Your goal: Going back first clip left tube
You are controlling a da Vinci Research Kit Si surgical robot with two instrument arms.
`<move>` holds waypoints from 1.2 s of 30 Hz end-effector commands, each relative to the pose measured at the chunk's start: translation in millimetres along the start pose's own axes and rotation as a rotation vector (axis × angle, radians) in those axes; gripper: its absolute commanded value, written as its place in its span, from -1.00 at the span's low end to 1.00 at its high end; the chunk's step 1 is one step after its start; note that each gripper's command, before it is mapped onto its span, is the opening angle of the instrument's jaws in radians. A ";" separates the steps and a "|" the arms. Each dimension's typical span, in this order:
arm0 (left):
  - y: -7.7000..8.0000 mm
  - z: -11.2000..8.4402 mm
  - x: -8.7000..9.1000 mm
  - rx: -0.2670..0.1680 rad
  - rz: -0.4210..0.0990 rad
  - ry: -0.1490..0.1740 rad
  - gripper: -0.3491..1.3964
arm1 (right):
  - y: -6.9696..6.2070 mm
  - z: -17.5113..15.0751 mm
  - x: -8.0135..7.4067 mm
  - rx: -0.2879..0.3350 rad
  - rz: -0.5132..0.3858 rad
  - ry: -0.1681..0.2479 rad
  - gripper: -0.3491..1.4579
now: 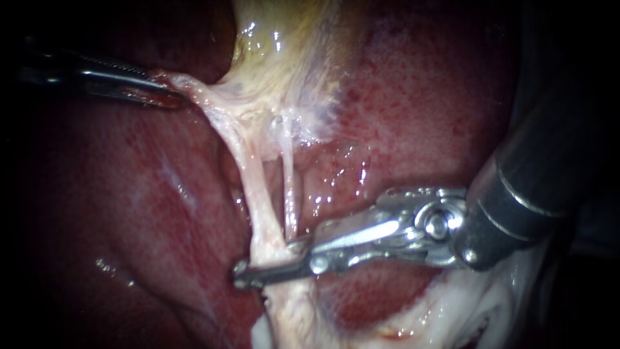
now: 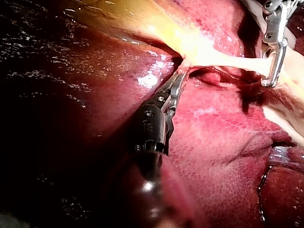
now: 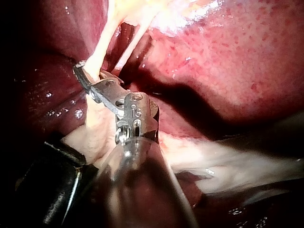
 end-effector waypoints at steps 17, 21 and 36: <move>0.1 -0.1 0.0 0.000 0.000 0.000 -1.00 | 5.5 1.0 -1.8 -0.146 -0.255 0.083 -0.07; 0.1 -0.2 0.0 0.000 0.000 0.000 -1.00 | 5.2 -0.8 -2.1 -0.193 -0.342 0.101 -0.06; 0.1 -0.3 0.0 -0.001 0.000 0.000 -1.00 | 1.8 -11.7 -3.5 -0.277 -0.655 0.092 -0.06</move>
